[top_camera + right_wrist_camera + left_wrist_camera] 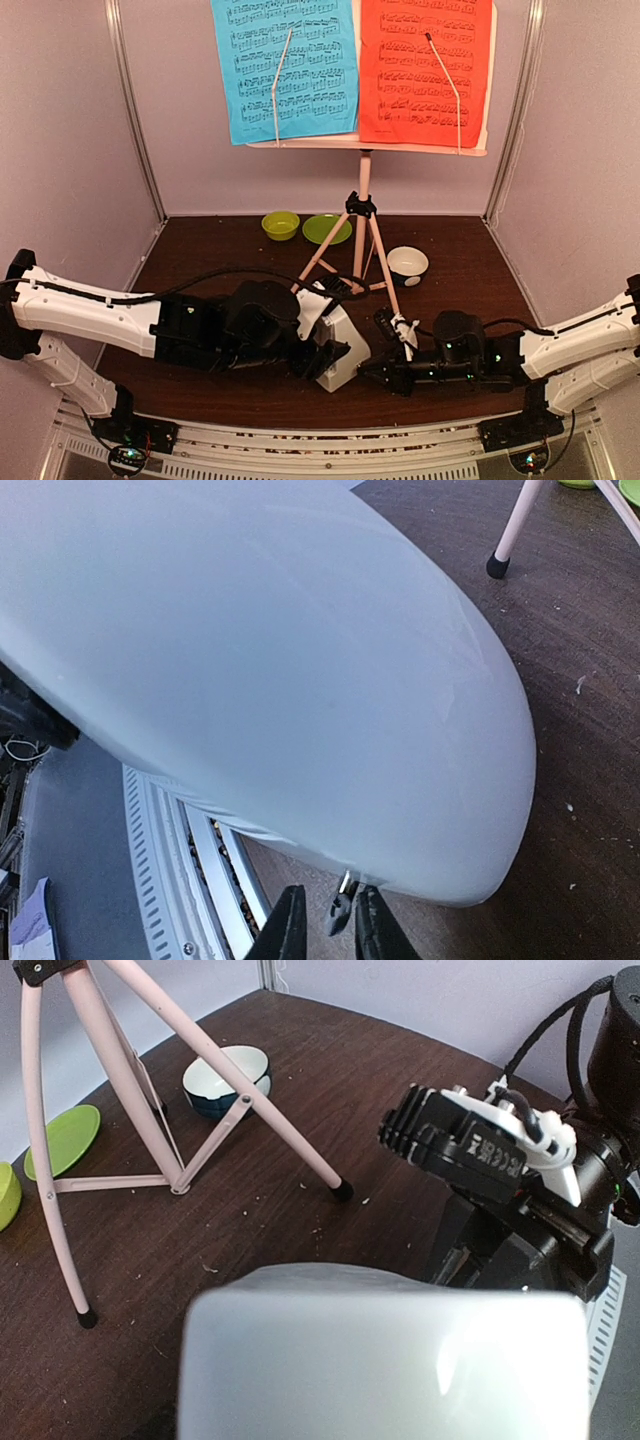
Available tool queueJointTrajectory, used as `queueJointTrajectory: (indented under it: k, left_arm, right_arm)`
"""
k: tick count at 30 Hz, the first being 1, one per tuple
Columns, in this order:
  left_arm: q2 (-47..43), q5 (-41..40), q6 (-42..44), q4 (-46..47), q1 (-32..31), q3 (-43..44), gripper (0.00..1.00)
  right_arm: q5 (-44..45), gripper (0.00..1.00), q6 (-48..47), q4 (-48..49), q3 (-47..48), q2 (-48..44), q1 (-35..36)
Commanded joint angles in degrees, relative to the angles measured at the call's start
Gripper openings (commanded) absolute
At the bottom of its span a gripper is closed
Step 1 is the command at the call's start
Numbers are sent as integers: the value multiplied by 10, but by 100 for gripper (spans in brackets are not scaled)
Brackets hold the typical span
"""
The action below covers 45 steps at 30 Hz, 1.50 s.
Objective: Set up the instrument practice props
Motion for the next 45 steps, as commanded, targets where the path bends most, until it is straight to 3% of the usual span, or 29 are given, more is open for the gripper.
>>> queueJointTrajectory:
  k: [1,4,18,34,45]
  left_arm:
    - [-21,-7,7,79,1,25,16]
    - [-18,-11,6,88,1,25,15]
    - [-24,-66,5,117,-1,10,13]
    - [-47,-112,21,143,-22,-22,12]
    - [-51,-131,22,153,-32,-32,11]
  right_arm:
    - [28,10,0,-19,25,5,0]
    - [45,0,17,-15,32,4,0]
    - [8,0,162,54,27,15,-60]
    - [-107,0,396,320,-22,111,-137]
    - [-109,0,521,446,-45,185,-149]
